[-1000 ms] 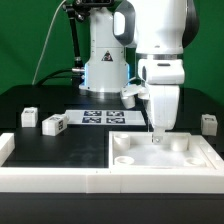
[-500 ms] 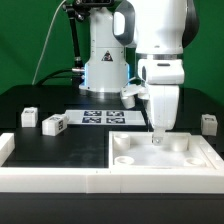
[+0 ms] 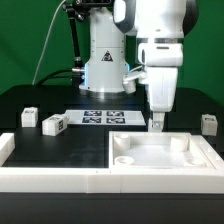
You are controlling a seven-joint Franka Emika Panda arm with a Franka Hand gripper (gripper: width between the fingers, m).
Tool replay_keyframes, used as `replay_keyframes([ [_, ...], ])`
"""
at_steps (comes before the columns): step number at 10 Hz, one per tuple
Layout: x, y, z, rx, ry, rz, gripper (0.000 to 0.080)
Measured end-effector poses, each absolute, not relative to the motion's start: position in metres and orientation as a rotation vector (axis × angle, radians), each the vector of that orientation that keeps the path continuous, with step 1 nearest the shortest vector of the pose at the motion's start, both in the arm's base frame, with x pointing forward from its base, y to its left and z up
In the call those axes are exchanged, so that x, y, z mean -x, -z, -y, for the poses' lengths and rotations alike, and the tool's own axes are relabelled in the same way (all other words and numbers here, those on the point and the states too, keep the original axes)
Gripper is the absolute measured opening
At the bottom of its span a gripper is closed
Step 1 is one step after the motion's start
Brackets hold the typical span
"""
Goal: Assemble one leg
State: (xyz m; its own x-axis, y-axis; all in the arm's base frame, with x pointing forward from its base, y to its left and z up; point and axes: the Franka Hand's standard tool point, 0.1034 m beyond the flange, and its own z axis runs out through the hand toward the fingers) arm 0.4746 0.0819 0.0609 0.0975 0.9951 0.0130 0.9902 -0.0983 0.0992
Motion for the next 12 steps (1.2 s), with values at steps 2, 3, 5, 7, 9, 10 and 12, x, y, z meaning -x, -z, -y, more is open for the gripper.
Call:
replay_keyframes([
  [2,-0.473,-0.065,-0.082,-2.325,-0.126,-2.009,0.0649],
  [3,-0.473,-0.064,-0.082,-2.326,-0.122,-2.01,0.0649],
  [5,-0.473,-0.064,-0.082,-2.477,-0.132,-1.838,0.0649],
  [7,-0.472,-0.063,-0.083,-2.64,-0.138,-1.611,0.0649],
  [9,-0.46,-0.06,-0.104,-2.883,-0.195,-1.188,0.0649],
  [10,-0.455,-0.058,-0.118,-2.974,-0.192,-0.999,0.0649],
  [12,-0.448,-0.056,-0.148,-3.111,-0.189,-0.64,0.0649],
])
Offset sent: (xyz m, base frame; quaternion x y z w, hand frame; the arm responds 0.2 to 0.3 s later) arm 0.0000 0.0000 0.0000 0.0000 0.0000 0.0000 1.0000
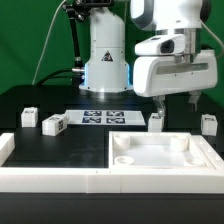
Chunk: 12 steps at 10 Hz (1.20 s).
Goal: Assemble one leg
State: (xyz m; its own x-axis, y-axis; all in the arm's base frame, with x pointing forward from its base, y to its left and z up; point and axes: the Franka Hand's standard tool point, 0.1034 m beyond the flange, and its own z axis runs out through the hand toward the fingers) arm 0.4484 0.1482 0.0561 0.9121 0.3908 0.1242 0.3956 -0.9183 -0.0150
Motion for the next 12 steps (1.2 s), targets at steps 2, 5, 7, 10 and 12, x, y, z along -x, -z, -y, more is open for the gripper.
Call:
replay_keyframes([
  [2,-0.444,-0.059,-0.181,3.046,0.179,0.286,0.0649],
  [5,-0.444,-0.058,-0.198,3.021,0.154,-0.123,0.0649],
  [7,-0.442,-0.058,-0.2,2.984,0.131,-0.378,0.0649],
  [10,-0.428,-0.051,-0.208,2.977,0.099,-0.43,0.0649],
  [12,-0.422,-0.049,-0.209,3.01,0.003,-0.318,0.0649],
])
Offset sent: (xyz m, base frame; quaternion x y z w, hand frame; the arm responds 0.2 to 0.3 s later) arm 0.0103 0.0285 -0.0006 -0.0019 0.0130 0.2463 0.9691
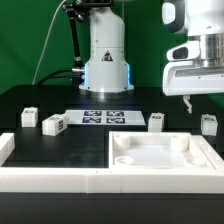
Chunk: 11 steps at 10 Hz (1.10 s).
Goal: Assemble one leg
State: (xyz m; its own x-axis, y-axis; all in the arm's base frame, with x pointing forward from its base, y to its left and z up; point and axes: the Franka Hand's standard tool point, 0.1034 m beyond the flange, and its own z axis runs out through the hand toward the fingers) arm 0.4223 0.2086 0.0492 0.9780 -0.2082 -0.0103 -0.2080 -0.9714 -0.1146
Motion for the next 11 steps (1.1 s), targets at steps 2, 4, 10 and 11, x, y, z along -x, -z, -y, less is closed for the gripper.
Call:
replay_keyframes([
  [2,-0.424,-0.05,-0.198,3.015,-0.217,-0.286,0.0649],
  [4,-0.428,-0.05,-0.193,3.004,-0.396,-0.292,0.0649],
  [10,-0.418,-0.056,-0.211,2.797,-1.034,-0.309,0.0649],
  [11,-0.42,-0.053,-0.213,2.792,-1.046,-0.308,0.0649],
])
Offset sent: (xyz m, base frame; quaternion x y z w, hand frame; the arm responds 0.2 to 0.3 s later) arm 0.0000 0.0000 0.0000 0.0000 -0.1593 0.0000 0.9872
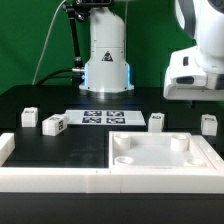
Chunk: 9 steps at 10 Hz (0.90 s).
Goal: Assemble one leg
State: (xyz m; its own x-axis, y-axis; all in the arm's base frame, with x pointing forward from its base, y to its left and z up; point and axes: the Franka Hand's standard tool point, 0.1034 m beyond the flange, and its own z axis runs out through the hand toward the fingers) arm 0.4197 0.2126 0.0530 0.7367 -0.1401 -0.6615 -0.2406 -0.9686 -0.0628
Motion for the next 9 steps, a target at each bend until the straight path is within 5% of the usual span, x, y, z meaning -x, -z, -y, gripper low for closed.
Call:
replay_keyframes([
  [3,-0.419,-0.05,-0.211,2.797,-1.04,-0.303,0.0649],
  [9,-0.39,-0.013,-0.207,2.821,-0.982,-0.313,0.0649],
])
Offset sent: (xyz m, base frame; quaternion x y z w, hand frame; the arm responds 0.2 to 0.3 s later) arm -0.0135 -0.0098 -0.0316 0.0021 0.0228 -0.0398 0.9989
